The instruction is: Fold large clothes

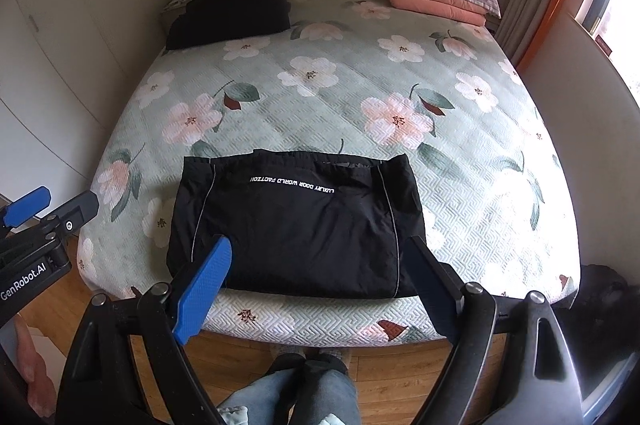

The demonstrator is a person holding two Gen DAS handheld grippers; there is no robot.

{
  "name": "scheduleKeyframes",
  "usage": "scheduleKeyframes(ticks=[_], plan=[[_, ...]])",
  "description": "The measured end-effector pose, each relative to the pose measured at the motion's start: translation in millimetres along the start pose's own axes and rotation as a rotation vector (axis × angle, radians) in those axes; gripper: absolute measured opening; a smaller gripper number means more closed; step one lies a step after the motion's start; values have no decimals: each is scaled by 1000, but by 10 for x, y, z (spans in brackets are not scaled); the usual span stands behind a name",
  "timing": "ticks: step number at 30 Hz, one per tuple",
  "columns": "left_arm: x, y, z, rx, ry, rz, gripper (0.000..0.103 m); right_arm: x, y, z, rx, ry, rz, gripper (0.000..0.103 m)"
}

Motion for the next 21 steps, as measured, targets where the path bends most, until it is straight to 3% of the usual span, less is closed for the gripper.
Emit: scheduleKeyframes(ticks=[10, 15, 21], plan=[[63, 19, 19, -1, -20, -4, 78, 21, 66, -12, 1, -9, 1, 89], [16, 17, 73, -46, -145, -39, 78, 3, 89, -33, 9, -13, -5, 89], [-7, 24, 67, -38, -135, -40, 78, -26, 120, -87, 30, -24, -23, 89]])
Point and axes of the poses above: each gripper's, at about its wrist camera, not at the fingertips, and z roughly against the way its jaws point, x to its left, y to its underside, the point moved 1 cm from there along -z, roughly the way its jaws point, and after that the axes turned 12 degrees about x, right-handed, at the moved point
